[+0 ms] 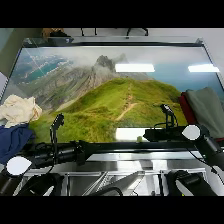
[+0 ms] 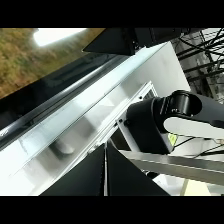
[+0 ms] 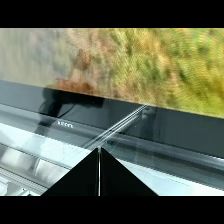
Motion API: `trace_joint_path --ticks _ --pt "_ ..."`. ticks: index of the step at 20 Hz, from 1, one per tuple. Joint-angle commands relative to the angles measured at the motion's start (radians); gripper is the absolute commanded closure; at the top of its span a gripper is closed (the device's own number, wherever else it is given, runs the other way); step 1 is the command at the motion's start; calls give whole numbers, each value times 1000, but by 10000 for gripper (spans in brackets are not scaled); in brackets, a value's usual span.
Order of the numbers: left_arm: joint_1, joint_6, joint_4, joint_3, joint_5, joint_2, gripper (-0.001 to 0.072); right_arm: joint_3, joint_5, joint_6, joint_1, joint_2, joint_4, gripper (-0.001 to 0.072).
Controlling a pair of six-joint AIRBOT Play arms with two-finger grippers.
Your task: Fold the shirts.
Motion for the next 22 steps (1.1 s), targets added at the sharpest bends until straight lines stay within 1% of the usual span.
trace_joint_path --ticks 1,2,3,4,5,6,7,8,9,10,11,12,13,16,18,19,22 --pt "22 -1 11 10 18 1 695 -1 0 0 1 0 0 693" --pt "56 -10 50 34 7 1 695 -1 0 0 1 1 0 693" --pt "106 -52 124 73 -5 1 695 -1 0 0 1 1 0 693" --pt "178 -111 228 125 -21 1 695 -1 0 0 1 0 0 692" --pt "259 -151 335 174 -31 1 693 -1 0 0 1 1 0 693" --pt "357 -155 445 229 -45 0 643 -1 0 0 1 1 0 693" --pt "462 -156 553 279 -47 -6 203 -1 0 0 1 1 0 693" --pt "565 -156 624 322 -43 -24 11 -1 0 0 1 0 0 693" --pt "684 -154 686 367 -47 -56 10 -1 0 0 1 1 0 693" --pt "791 -154 716 405 -50 -95 10 -1 0 0 1 1 0 693" --pt "896 -126 716 440 -51 -143 10 -1 0 0 1 1 0 693" --pt "994 -79 713 475 -45 -204 10 -1 0 0 1 0 0 693" --pt "1066 -63 717 505 -19 -276 11 -1 0 0 1 -1 0 693" --pt "1210 -58 714 567 53 -508 11 -1 0 0 1 0 0 693" --pt "1277 -65 703 607 57 -671 11 -1 0 0 1 -4 0 692" --pt "1294 -80 691 628 61 -753 11 -1 0 0 1 -5 0 693" --pt "1323 -75 617 682 93 -970 10 -1 0 0 1 -4 0 693"
